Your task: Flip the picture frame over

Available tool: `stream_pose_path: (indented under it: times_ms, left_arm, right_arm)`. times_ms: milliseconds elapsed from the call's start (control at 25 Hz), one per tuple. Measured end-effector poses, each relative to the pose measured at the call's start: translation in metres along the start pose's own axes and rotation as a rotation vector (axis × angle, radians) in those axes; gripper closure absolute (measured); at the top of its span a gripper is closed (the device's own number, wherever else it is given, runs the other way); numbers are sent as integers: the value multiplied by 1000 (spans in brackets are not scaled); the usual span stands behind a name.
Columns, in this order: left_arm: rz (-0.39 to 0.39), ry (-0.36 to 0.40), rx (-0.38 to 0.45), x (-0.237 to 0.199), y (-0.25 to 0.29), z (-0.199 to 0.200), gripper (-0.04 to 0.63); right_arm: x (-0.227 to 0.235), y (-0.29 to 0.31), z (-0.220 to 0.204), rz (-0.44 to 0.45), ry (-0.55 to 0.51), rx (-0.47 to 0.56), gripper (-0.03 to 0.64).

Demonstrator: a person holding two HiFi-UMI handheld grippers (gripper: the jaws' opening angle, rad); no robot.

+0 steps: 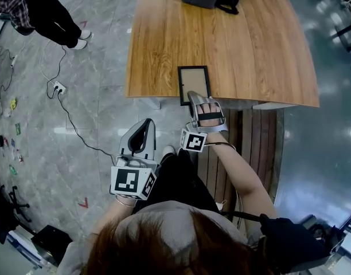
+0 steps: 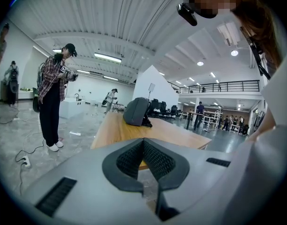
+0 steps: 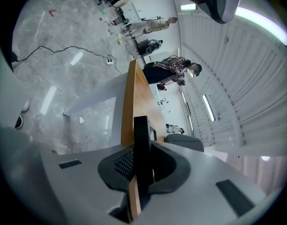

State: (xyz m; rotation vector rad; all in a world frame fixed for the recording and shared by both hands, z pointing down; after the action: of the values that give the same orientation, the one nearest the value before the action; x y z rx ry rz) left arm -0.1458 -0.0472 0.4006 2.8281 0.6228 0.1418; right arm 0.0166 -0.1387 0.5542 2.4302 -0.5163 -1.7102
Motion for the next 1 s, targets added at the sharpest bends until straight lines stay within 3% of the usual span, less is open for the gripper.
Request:
stream_pose_path:
  times_ms: [200,640,680,760,800,1000]
  left_arm:
    - [-10,0,-9,3,-2,-2,589]
    - [-15,-20,-12,5,1,-7,589]
    - [-16,-21,-12,5,1,-7,589]
    - [-16,-18,-13,4,1,-6,589]
    - [-14,-17,-14,3,1,-6,589]
    - [-11,-22,-20,1,1,-10,589]
  right_arm:
    - [-13,-6,5,98,-7,-39,569]
    - [-1,-2,10,88,70,-83,540]
    - [1,-2,11,96,93,-94,520]
    - [2,-2,11,148,141,-127,369]
    - [3,-1,12,167,152,-137,336]
    - [3,1,12,165,156,-145,327]
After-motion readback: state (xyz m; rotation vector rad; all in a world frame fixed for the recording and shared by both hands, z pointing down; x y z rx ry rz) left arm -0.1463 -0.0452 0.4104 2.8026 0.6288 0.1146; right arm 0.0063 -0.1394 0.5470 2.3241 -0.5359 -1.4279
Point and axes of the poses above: the fingertips, and each gripper's own axes: y forward along the fingers, x to its right, z out of its top, the point moved 10 cm from there along -y, backward along the fingers, and after that the axes turned 14 degrees about y, right-handed, at the moved point
